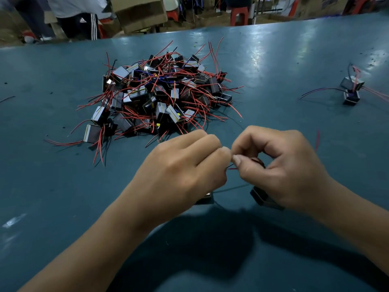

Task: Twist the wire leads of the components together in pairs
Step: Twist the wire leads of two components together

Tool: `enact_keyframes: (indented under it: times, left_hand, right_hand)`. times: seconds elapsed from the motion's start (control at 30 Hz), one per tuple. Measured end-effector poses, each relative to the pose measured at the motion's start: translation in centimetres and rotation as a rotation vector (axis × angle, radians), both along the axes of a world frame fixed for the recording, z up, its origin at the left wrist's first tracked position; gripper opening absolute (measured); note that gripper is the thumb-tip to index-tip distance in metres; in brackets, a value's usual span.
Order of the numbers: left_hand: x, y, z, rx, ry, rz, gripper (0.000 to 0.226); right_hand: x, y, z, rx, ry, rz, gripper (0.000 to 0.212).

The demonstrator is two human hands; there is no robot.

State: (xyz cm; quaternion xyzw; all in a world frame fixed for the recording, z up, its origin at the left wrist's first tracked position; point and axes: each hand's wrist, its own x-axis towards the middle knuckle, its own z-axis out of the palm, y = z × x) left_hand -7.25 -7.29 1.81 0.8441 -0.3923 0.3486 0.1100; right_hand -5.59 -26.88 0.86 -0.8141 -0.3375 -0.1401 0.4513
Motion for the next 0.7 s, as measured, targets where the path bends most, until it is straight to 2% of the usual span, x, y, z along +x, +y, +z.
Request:
enact_keyframes:
  times: [0.07, 0.17, 0.27, 0.43, 0.53, 0.7]
  left_hand:
    - [-0.14, 0.04, 0.11, -0.054, 0.063, -0.009, 0.015]
    - [-0.30, 0.04, 0.55, -0.322, 0.468, -0.053, 0.013]
    - [-0.22, -0.12, 0.47, -0.596, 0.869, -0.050, 0.019]
    - [0.07, -0.49, 0.38, -0.850, 1.293, -0.056, 0.024]
    - [0.22, -0.32, 0.52, -0.897, 1.453, -0.067, 0.024]
    - [-0.02, -0.12, 0.84, -0.891, 1.549, -0.138, 0.014]
  right_hand:
    - [-0.07, 0.12, 0.11, 0.067, 0.092, 0.020, 0.011]
    - [-0.23, 0.26, 0.10, 0.028, 0.058, 0.005, 0.010]
    - [-0.27, 0.33, -0.10, -0.036, -0.051, -0.041, 0.006]
    - [-0.16, 0.26, 0.02, -0.145, -0.316, -0.054, 0.012]
    - [0.18, 0.38, -0.18, -0.173, -0.520, -0.044, 0.014]
    - [0.53, 0.35, -0.17, -0.194, -0.663, -0.032, 0.019]
